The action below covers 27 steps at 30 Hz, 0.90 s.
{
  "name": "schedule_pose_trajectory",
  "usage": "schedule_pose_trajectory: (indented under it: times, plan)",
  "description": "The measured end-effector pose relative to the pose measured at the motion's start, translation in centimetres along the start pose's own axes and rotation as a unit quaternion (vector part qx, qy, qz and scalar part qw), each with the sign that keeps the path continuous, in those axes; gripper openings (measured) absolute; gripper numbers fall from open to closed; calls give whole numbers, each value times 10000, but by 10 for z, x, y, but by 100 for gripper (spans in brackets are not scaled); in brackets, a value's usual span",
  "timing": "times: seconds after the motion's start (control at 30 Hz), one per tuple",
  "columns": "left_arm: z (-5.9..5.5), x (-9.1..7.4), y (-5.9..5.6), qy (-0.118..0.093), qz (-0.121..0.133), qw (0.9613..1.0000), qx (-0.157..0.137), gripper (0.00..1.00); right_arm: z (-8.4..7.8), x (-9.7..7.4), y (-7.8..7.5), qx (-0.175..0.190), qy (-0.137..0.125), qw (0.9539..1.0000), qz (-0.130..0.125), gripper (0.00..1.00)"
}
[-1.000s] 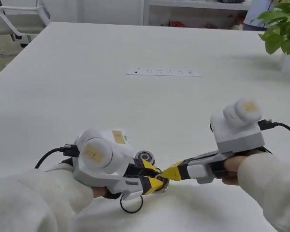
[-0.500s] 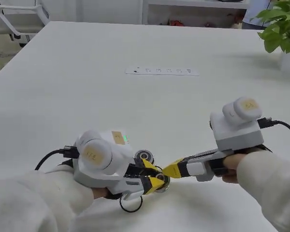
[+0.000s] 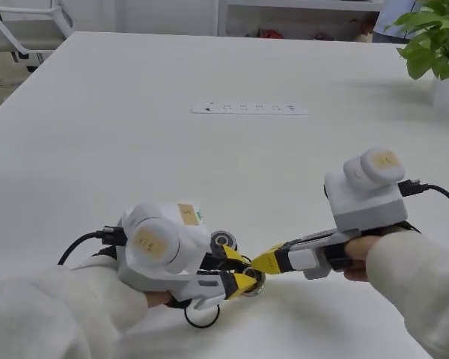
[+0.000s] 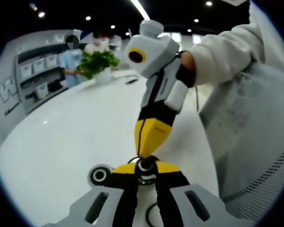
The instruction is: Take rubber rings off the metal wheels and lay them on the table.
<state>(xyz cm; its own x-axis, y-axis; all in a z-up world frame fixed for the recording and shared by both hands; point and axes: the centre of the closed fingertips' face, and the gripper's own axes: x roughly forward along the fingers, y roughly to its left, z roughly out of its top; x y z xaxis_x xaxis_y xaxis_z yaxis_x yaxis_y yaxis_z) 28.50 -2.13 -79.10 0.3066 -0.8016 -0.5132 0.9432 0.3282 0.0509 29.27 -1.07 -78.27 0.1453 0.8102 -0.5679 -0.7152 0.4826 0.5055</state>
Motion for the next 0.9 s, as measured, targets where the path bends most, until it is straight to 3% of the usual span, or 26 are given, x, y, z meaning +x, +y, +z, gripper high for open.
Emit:
schedule_pose_trajectory:
  times: [0.1, 0.17, 0.3, 0.4, 0.5, 0.77, 0.9]
  plan:
    - [1, -2, 0, 29, -36, 10000, 21, 15, 1, 0, 0, 10, -20, 10000, 5, 0]
    - [0, -3, -1, 74, -77, 9999, -115, 16, 2, 0, 0, 25, -34, 10000, 9, 0]
    - [2, -7, -1, 137, -67, 9998, 106, 17, 2, -1, 0, 63, -53, 10000, 12, 0]
    - [10, -13, -3, 23, -148, 9999, -52, 23, 6, -3, 1, 79, -121, 9999, 18, 0]
    - [13, -18, -3, 42, -133, 9998, 134, 26, 8, -4, 2, 98, -167, 9998, 11, 0]
    - [29, -34, 2, -206, -106, 9997, 118, 36, 8, -3, 6, 138, -167, 9997, 58, 0]
    - [37, -39, 3, -310, -39, 9994, 135, 47, 10, -5, 7, 152, -214, 9996, 95, 0]
